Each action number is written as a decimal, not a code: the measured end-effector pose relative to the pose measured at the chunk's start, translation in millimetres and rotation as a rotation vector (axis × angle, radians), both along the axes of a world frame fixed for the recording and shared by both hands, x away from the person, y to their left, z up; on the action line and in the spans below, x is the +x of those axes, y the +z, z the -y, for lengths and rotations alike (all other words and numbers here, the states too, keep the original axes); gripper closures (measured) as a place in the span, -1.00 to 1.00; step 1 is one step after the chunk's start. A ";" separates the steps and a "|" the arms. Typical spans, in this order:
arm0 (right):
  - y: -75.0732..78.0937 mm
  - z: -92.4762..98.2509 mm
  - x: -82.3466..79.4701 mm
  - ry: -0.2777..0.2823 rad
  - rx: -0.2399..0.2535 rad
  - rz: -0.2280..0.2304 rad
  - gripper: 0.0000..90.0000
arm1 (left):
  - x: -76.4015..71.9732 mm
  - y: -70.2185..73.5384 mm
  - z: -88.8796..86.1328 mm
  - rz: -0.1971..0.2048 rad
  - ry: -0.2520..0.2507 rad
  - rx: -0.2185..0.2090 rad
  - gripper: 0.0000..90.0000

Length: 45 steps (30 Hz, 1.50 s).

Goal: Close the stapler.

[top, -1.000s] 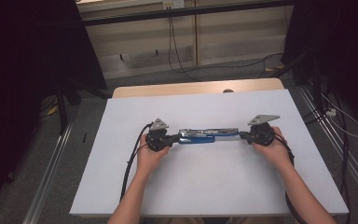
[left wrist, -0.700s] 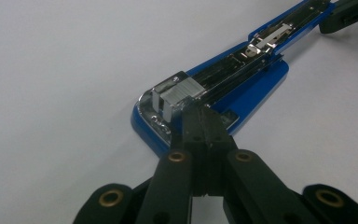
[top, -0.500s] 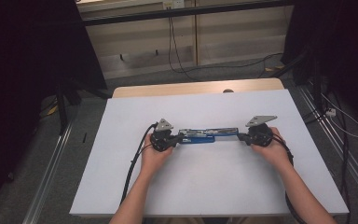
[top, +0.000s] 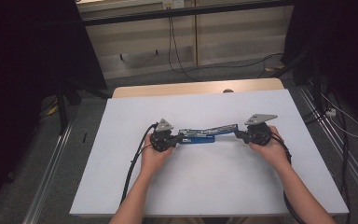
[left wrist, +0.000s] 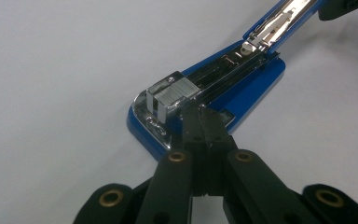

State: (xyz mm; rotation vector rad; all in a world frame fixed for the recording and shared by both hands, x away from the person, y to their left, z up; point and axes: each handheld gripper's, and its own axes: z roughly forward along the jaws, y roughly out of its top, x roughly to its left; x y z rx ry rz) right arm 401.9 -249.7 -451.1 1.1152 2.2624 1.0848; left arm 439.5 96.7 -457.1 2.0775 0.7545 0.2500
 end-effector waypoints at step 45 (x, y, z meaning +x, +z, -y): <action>9.7 0.9 -64.9 -0.023 0.133 0.036 -0.41 | -45.7 33.9 -57.0 -0.002 0.089 -0.060 -0.69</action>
